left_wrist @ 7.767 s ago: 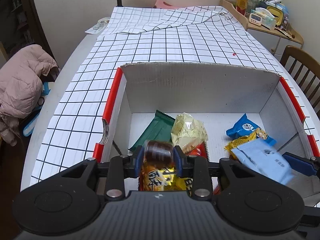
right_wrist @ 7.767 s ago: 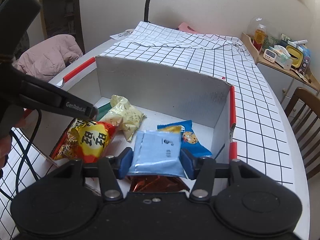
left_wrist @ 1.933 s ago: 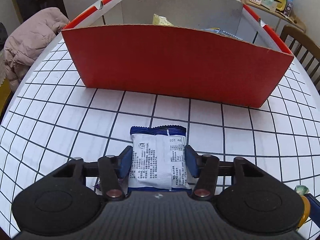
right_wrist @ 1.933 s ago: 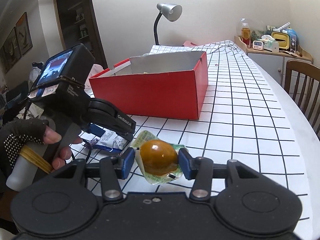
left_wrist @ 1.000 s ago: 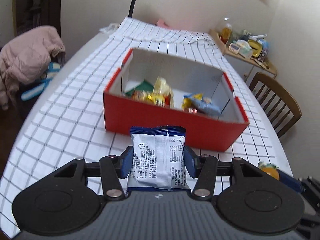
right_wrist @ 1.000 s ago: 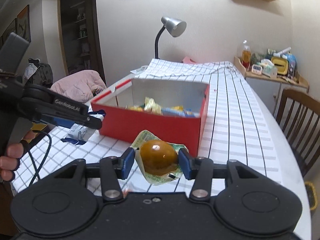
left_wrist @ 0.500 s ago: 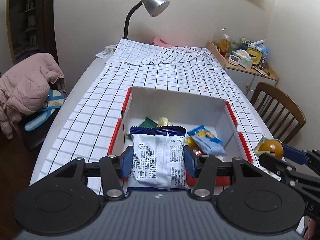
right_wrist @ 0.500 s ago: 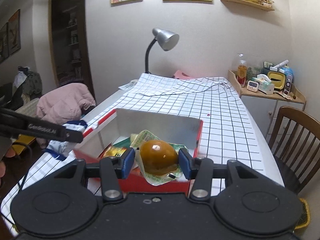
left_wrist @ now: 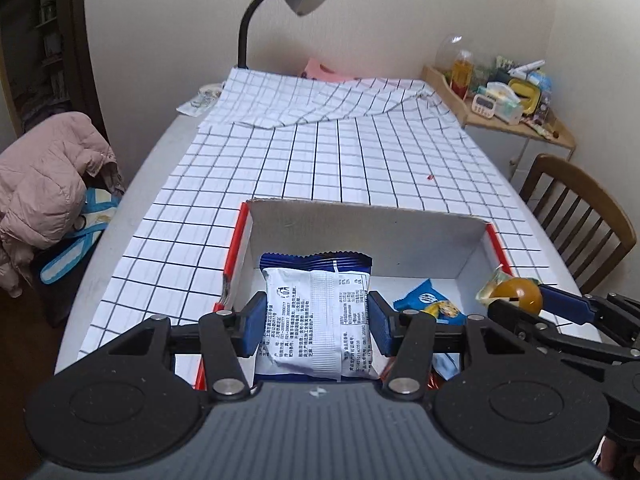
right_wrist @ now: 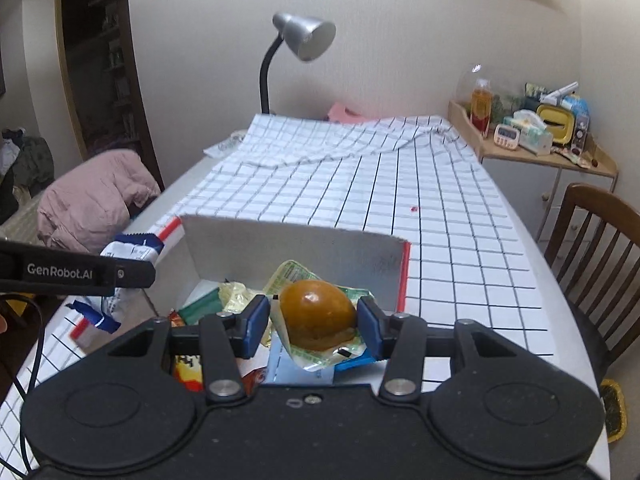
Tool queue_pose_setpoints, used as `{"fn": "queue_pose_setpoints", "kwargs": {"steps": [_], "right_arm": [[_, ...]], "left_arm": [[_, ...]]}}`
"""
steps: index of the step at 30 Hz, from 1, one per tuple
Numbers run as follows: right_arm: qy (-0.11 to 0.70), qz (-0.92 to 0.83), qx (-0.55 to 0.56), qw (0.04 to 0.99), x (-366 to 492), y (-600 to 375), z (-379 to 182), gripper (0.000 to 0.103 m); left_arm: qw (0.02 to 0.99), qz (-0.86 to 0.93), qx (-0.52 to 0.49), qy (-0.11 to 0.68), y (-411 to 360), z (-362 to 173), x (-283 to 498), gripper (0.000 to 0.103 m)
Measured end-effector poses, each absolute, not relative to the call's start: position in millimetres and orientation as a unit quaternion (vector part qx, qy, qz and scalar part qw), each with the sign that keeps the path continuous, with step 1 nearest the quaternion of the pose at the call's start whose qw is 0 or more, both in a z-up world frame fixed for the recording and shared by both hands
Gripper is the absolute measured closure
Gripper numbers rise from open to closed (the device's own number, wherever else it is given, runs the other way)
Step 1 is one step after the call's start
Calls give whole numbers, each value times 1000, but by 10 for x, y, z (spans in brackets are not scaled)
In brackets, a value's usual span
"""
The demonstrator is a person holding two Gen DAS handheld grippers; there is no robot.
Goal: Organize snacks
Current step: 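Lower white-blue bar and orange candy into the red box, open both tools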
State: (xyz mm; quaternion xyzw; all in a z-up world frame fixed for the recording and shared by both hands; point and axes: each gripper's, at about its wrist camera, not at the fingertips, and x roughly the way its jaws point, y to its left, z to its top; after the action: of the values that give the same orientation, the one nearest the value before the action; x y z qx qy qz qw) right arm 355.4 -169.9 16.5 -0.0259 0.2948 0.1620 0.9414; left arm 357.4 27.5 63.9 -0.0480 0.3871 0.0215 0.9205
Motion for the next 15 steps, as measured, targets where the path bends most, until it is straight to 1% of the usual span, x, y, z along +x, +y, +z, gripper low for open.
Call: {"fn": "queue_pose_setpoints", "kwargs": {"steps": [8, 15], "right_arm": [[332, 155, -44, 929, 3892, -1537, -98, 56], [353, 160, -59, 920, 4017, -1446, -229, 55]], "left_arm": [[908, 21, -22, 417, 245, 334, 3937, 51], [896, 29, -6, 443, 233, 81, 4146, 51]]}}
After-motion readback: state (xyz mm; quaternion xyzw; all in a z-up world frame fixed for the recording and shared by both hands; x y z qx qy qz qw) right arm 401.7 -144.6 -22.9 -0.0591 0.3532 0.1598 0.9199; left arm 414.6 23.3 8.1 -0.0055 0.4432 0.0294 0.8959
